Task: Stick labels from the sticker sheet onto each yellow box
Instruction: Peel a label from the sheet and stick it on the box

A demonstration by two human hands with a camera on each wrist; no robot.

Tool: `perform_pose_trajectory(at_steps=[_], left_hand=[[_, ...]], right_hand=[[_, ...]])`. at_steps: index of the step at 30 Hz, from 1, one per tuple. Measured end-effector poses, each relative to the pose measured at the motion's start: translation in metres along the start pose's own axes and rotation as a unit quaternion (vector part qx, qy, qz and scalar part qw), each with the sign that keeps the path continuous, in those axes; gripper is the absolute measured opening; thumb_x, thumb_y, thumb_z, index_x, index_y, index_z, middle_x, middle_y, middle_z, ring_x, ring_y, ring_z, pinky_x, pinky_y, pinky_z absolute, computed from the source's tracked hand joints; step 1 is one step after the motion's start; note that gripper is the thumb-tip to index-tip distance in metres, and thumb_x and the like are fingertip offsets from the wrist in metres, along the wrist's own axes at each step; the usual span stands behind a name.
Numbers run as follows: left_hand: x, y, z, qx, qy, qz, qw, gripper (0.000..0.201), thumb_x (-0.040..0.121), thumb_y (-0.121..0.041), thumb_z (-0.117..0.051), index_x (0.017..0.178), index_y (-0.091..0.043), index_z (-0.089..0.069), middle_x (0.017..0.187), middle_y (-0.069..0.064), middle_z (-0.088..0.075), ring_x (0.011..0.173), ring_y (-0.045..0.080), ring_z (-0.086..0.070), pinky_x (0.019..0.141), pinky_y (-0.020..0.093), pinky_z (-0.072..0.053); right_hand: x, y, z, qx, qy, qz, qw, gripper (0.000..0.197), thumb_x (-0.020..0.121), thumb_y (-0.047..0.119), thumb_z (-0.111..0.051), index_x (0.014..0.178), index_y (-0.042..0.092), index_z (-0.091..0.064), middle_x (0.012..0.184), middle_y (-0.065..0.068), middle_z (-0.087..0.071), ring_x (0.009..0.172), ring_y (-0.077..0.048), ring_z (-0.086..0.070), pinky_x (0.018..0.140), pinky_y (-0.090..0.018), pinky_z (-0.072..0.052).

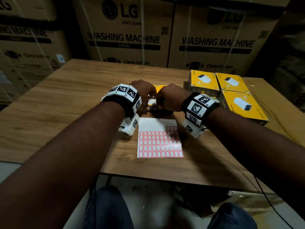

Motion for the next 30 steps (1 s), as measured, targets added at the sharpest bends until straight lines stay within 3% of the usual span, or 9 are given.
perform_pose_trajectory(at_steps=[6, 13, 19, 27, 30], left_hand=[[-0.001, -0.001, 0.001, 0.004, -0.008, -0.002, 1.0, 0.062, 0.065, -0.029, -0.086, 0.123, -0.025, -0.062, 0.123, -0.004, -0.065, 0.112, 0.02, -0.06, 0.085, 0.026, -0.044], [0.001, 0.0, -0.001, 0.012, -0.005, 0.005, 1.0, 0.066, 0.063, -0.029, -0.088, 0.123, -0.027, -0.062, 0.123, -0.006, -0.065, 0.113, 0.02, -0.06, 0.092, 0.031, -0.049], [0.002, 0.002, -0.002, 0.01, -0.004, 0.006, 1.0, 0.064, 0.061, -0.028, -0.088, 0.12, -0.03, -0.064, 0.12, -0.007, -0.067, 0.109, 0.019, -0.063, 0.082, 0.026, -0.046], [0.001, 0.002, -0.002, 0.003, 0.004, 0.01, 1.0, 0.06, 0.056, -0.03, -0.088, 0.112, -0.03, -0.067, 0.113, -0.01, -0.069, 0.104, 0.018, -0.065, 0.088, 0.032, -0.052], [0.001, 0.001, -0.001, 0.004, 0.007, 0.006, 1.0, 0.058, 0.057, -0.031, -0.089, 0.111, -0.032, -0.066, 0.116, -0.011, -0.068, 0.106, 0.017, -0.064, 0.087, 0.029, -0.05]], right_hand=[[0.0, 0.0, 0.0, -0.029, -0.024, -0.005, 0.999, 0.019, 0.082, 0.008, -0.065, 0.093, 0.021, -0.073, 0.093, -0.006, -0.068, 0.084, -0.027, -0.063, 0.067, -0.033, -0.052], [0.004, -0.001, -0.005, -0.041, -0.024, -0.014, 0.999, 0.018, 0.079, 0.011, -0.066, 0.086, 0.028, -0.07, 0.093, -0.002, -0.067, 0.084, -0.026, -0.064, 0.068, -0.035, -0.055], [0.005, 0.005, -0.006, -0.09, -0.035, 0.017, 0.995, 0.008, 0.083, 0.026, -0.064, 0.09, 0.023, -0.066, 0.094, -0.006, -0.066, 0.087, -0.031, -0.062, 0.067, -0.034, -0.049], [0.007, -0.001, -0.005, -0.083, -0.056, 0.001, 0.995, 0.018, 0.078, 0.041, -0.068, 0.091, 0.028, -0.067, 0.094, -0.003, -0.068, 0.088, -0.031, -0.063, 0.07, -0.035, -0.051], [0.009, -0.009, -0.004, -0.056, -0.063, -0.006, 0.996, 0.032, 0.077, 0.046, -0.071, 0.103, 0.03, -0.064, 0.097, 0.005, -0.071, 0.092, -0.025, -0.064, 0.068, -0.029, -0.044]])
Point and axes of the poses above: each hand's wrist, its own x-axis towards the middle knuckle, its own z-axis out of the back of the hand, y = z × x, the point moved 8 cm from there along x, towards the middle knuckle
